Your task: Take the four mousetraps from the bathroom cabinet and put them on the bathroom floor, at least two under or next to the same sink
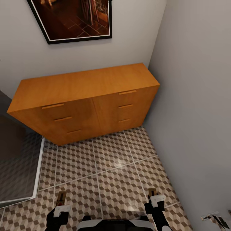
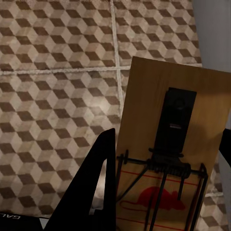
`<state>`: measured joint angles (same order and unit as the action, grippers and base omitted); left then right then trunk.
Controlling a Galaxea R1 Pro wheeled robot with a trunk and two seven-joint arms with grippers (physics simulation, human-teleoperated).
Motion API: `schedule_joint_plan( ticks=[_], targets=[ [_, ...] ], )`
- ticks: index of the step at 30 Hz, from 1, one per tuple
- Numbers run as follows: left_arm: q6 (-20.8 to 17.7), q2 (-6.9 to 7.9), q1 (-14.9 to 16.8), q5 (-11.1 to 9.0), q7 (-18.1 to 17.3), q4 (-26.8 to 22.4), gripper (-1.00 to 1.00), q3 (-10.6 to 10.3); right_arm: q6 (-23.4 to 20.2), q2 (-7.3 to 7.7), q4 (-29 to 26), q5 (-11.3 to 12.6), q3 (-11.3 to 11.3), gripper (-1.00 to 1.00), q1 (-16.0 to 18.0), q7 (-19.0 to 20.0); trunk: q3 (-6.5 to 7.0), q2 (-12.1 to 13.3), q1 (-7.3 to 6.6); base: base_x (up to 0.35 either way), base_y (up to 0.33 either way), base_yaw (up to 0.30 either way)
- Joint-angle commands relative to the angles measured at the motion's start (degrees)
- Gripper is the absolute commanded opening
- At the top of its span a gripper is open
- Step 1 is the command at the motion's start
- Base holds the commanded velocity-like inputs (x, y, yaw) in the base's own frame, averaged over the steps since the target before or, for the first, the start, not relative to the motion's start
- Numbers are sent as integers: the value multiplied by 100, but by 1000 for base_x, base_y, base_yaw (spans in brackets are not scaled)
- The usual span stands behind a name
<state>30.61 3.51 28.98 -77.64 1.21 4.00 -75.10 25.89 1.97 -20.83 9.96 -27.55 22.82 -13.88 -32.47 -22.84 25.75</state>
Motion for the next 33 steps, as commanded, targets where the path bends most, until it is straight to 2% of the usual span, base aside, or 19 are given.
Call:
schedule_joint_plan(
  ticks=[1,33],
  targets=[
    [1,-8,0,4,37,4,-100,-43,22,2,3,66,-49,-100,4,-17,3,-8,3,0,0,0],
    [-11,-19,-1,4,37,4,-100,-40,30,-4,99,67,-49,-100,3,-15,293,-8,3,0,0,0]
  ],
)
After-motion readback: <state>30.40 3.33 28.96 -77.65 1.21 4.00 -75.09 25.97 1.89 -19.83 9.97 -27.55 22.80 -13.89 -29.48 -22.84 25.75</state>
